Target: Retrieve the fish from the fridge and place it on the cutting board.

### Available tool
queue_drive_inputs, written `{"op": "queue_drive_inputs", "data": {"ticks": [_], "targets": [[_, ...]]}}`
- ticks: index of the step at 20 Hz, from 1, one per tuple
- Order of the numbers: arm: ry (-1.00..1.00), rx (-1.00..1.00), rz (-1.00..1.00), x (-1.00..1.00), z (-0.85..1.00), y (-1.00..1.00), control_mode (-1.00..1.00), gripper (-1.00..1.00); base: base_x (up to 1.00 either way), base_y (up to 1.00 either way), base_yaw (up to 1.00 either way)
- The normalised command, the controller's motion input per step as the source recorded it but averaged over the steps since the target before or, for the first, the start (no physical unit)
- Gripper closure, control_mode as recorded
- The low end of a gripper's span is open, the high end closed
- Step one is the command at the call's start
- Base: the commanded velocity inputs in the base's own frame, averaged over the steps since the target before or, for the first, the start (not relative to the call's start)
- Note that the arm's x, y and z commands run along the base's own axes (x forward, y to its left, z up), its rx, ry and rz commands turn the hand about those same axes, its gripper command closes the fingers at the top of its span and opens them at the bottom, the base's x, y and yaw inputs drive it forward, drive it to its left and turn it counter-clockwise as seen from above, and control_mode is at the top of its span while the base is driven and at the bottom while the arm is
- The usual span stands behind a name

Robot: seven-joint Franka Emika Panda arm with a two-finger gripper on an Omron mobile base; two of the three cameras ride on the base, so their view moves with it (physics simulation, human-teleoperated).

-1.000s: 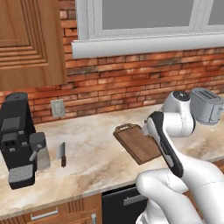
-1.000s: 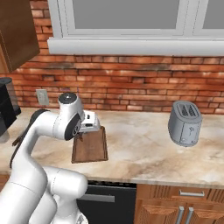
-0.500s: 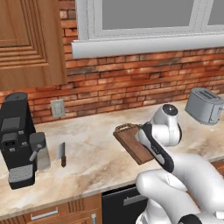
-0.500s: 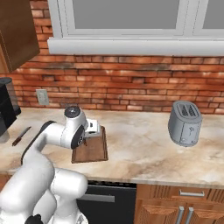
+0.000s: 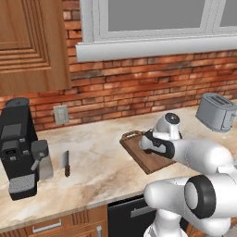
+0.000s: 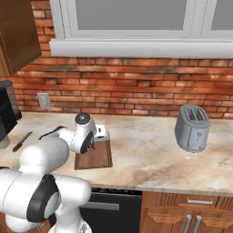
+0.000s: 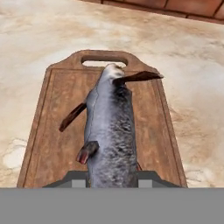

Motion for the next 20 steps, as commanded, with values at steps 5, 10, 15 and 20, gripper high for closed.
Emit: {"op": "queue_drive_inputs", "data": {"ticks": [5,10,15,20], "targets": [[0.02,0.0,0.04,0.29,-0.31,0.05,-1.0,1.0,0.0,0.0,0.0],[0.03,0.0,0.04,0.16,-0.38,0.13,-1.0,1.0,0.0,0.0,0.0],[0.02,0.0,0.03,0.17,-0.38,0.22,-1.0,1.0,0.0,0.0,0.0],[0.0,0.0,0.0,0.13,-0.17,0.08,-1.0,-1.0,0.0,0.0,0.0]]}}
